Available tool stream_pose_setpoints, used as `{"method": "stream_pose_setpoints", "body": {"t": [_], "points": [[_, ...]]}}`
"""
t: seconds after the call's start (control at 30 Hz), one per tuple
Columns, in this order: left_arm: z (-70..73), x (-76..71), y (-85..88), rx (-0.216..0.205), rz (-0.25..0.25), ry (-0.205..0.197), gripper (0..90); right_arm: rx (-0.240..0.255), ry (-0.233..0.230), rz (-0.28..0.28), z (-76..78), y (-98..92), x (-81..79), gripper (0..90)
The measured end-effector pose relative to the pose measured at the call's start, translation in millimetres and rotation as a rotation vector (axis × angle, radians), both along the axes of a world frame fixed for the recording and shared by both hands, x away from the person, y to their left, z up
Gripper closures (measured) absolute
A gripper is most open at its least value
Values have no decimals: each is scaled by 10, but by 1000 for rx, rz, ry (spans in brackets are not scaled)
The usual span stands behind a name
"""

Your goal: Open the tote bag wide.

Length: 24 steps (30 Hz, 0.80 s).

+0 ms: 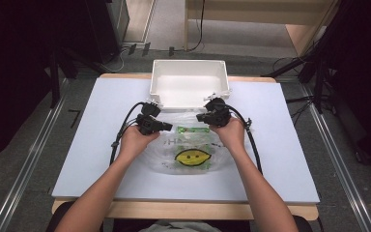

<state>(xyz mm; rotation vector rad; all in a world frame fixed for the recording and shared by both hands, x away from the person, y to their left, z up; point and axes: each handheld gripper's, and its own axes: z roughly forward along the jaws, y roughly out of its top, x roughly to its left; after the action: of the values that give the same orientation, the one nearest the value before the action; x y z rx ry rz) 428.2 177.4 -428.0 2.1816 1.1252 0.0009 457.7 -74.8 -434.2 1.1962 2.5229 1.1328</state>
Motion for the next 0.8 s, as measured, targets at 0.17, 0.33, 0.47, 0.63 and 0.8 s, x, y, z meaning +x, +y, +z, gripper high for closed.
{"method": "stream_pose_setpoints", "body": {"t": [0.17, 0.33, 0.47, 0.63, 0.8], "points": [[-26, -73, -19, -9, -13, 6, 900, -21, 26, 4, -148, 75, 79, 900], [-71, -136, -31, -9, -26, 15, 900, -37, 46, -3, -240, 105, 106, 900], [-103, -178, -30, -9, -29, 25, 900, -50, 43, 1, -266, 112, 121, 900], [-124, -258, -9, -34, -42, 38, 899, -74, 48, -2, -301, 133, 135, 900], [-136, -349, -19, -55, -57, 48, 898, -74, 46, -4, -306, 146, 133, 900]]}}
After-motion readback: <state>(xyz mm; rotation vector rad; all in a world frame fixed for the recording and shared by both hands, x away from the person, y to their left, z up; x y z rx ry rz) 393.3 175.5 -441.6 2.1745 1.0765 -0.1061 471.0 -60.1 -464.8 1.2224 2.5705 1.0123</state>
